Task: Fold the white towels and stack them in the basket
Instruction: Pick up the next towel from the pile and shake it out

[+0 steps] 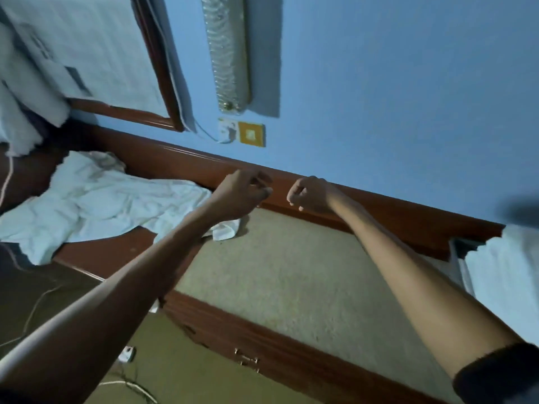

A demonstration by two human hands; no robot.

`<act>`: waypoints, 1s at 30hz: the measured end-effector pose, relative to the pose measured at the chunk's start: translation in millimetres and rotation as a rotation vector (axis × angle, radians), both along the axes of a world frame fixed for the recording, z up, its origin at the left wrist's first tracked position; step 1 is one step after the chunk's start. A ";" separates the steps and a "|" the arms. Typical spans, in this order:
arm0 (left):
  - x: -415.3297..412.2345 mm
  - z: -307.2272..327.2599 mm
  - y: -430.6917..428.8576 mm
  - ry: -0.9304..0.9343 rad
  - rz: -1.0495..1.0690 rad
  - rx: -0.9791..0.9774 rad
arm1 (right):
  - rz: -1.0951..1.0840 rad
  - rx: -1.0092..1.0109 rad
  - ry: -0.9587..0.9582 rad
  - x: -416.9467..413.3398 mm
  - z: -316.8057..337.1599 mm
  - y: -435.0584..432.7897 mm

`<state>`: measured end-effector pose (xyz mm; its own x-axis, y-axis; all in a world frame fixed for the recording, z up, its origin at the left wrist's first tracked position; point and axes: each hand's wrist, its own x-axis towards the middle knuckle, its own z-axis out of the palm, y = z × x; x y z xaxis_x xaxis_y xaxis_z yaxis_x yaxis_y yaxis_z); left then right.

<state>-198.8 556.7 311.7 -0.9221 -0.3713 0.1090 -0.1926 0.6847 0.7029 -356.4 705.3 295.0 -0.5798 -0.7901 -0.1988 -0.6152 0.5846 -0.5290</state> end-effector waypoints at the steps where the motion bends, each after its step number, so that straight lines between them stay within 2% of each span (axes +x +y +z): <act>1: 14.3 -0.2 -19.9 0.004 0.023 0.002 | 0.029 0.000 -0.009 11.5 -0.8 -23.9; 8: 102.3 -17.1 -135.0 -0.030 0.172 -0.004 | 0.170 0.103 -0.001 68.9 -18.3 -171.7; 15: 159.8 -73.9 -236.6 -0.165 0.356 0.024 | 0.362 0.219 0.022 101.8 -66.0 -292.9; 23: 173.8 -140.1 -376.9 -0.400 0.433 -0.061 | 0.381 0.281 -0.113 102.0 -142.6 -422.2; 30: 166.0 -189.0 -470.7 -0.547 0.452 -0.071 | 0.330 0.346 -0.104 100.0 -193.2 -503.6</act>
